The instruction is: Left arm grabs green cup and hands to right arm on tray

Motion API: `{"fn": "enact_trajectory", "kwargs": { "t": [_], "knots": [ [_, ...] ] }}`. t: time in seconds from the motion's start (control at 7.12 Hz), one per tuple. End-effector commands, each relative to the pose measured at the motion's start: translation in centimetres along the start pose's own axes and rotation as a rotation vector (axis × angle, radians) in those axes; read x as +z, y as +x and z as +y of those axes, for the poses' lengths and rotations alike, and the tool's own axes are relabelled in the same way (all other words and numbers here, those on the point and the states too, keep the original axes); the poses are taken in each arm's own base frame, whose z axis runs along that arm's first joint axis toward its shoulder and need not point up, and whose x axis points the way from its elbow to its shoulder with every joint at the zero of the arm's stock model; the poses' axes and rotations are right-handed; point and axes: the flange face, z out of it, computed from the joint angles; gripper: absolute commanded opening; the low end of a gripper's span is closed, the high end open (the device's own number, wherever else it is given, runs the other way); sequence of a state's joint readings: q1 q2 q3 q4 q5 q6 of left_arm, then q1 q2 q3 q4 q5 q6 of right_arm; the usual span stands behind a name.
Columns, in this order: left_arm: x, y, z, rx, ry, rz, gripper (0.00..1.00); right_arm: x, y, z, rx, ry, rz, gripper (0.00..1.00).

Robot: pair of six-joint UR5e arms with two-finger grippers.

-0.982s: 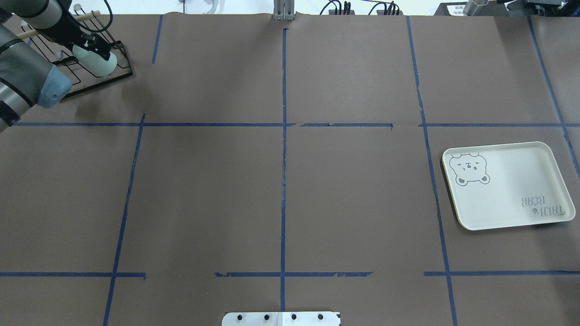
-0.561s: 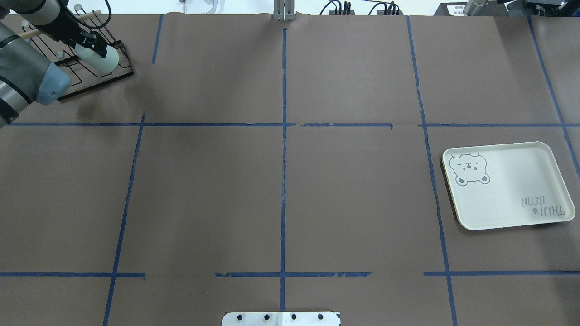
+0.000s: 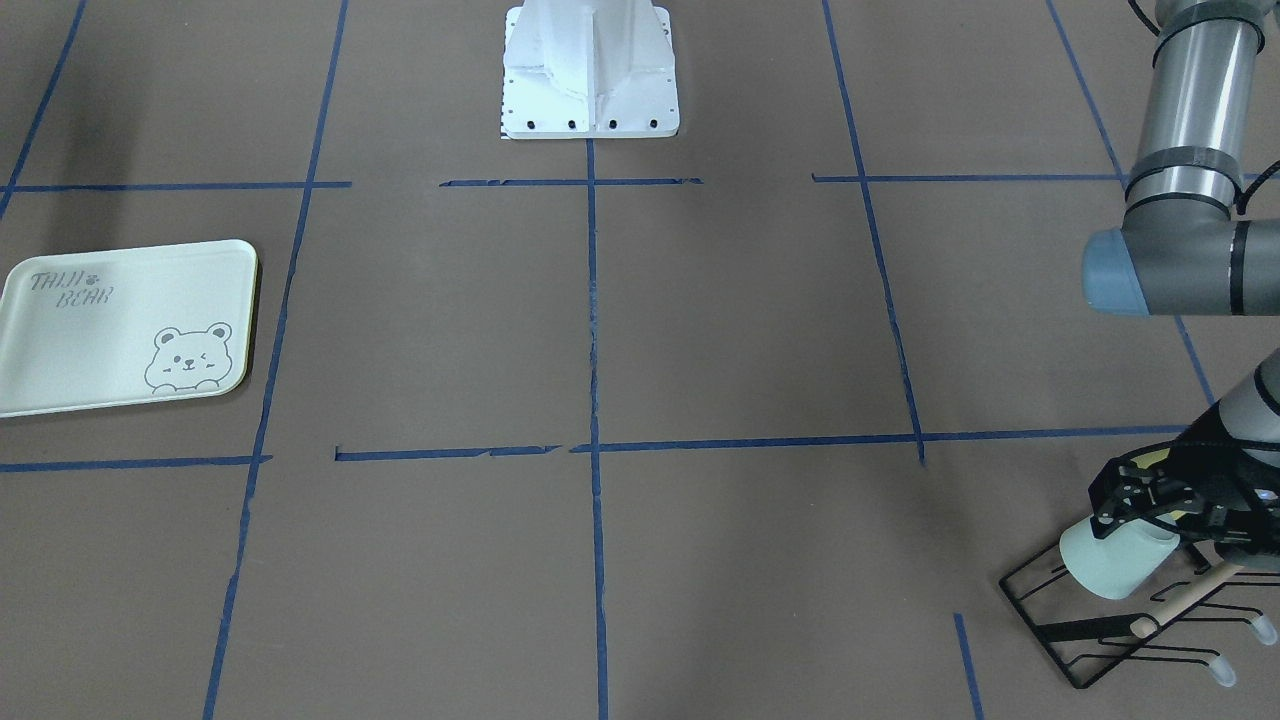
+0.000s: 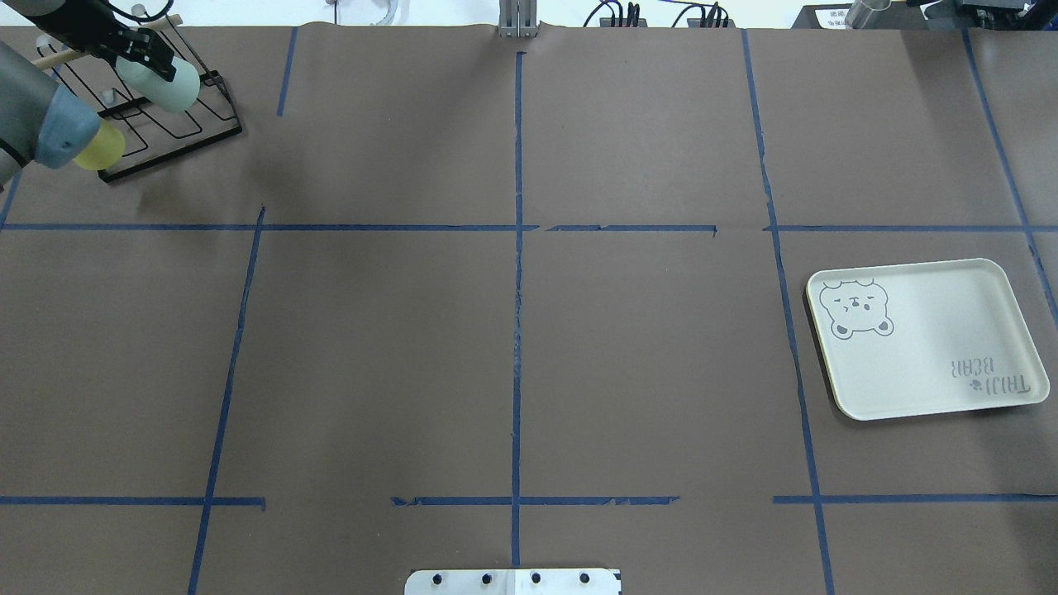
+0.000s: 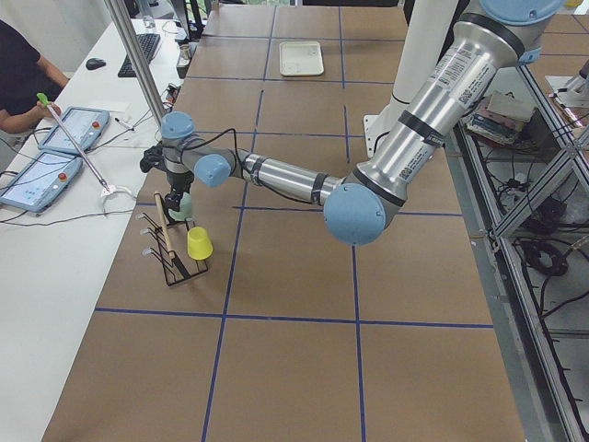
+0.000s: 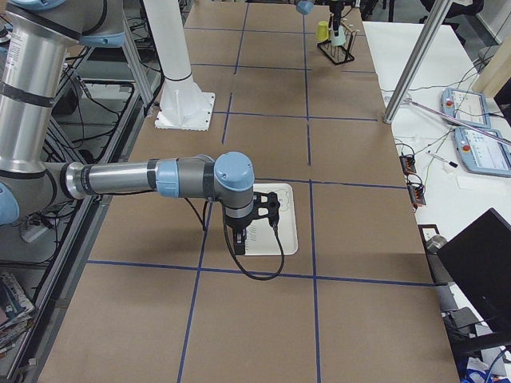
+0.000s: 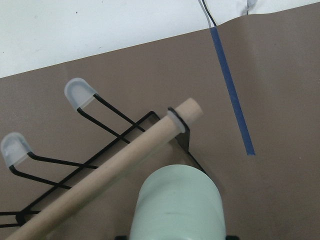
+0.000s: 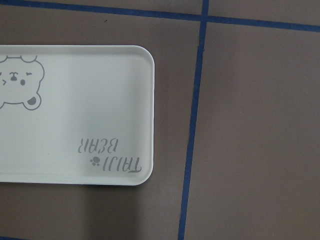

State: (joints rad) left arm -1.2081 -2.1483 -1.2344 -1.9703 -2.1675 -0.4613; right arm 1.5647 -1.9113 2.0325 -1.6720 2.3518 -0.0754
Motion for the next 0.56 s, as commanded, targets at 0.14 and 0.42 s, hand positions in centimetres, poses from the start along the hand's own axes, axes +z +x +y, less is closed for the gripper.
{"fn": "enact_trajectory", "kwargs": {
  "t": [0.14,0.42],
  "knots": [
    [-4.3,-0.4,2.4,0.011,0.044,0.039,0.08,0.0,-0.1,0.0,0.003,-0.002,-0.003,1.00],
    [-7.6,1.5,2.7,-0.004,0.032,0.029,0.08,0.0,-0.1,0.0,0.006,-0.002,-0.005,1.00]
  ]
}}
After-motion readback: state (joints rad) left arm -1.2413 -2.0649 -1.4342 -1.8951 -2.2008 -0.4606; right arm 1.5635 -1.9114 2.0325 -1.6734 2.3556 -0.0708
